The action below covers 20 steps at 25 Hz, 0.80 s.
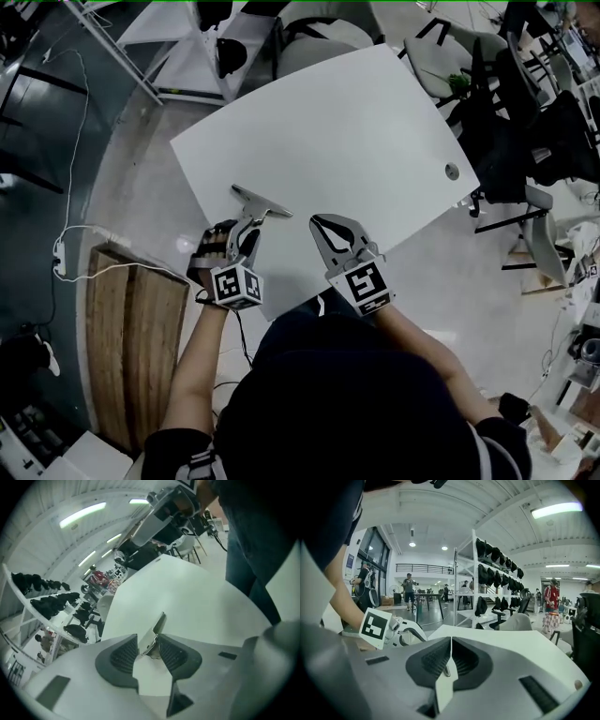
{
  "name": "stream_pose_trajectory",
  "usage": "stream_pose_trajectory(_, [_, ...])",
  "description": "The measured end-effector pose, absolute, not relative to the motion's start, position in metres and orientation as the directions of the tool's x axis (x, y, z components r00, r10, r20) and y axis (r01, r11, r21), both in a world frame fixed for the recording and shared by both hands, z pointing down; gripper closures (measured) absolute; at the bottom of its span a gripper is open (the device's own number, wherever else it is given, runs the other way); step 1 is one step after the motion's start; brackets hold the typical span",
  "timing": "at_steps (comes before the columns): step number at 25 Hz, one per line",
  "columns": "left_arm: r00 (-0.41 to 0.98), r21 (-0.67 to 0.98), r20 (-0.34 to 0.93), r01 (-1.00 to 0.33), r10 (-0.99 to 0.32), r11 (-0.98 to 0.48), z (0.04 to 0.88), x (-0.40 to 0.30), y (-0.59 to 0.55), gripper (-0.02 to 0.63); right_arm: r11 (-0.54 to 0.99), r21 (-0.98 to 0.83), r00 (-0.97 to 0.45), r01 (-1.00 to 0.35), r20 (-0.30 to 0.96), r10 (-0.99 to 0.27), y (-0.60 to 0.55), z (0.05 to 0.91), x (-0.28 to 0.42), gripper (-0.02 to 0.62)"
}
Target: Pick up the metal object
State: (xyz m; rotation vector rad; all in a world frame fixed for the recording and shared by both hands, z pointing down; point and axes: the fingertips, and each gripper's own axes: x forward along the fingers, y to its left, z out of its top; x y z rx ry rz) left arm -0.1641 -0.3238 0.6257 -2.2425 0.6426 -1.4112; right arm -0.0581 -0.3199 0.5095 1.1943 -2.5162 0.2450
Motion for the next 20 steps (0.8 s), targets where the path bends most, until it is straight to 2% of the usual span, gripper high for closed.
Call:
stream_pose_trajectory(11, [0.208,-0.529,0.845,0.189,-0.493,-0.827,0.680,-0.165,-0.337,0.489,0.683,-0.028,-0.633,-0.730,0.404,-0.660,-0.347,0.524,-0.067,0.568])
stream_pose_trajectory(20, [0.176,-0.564,0.826,0.274,-0.536,-0.779,0.684,-0.157,-0.354,0.503,0.695,-0.040,-0.647,-0.718,0.408,-0.644,-0.355,0.528,-0.067,0.568])
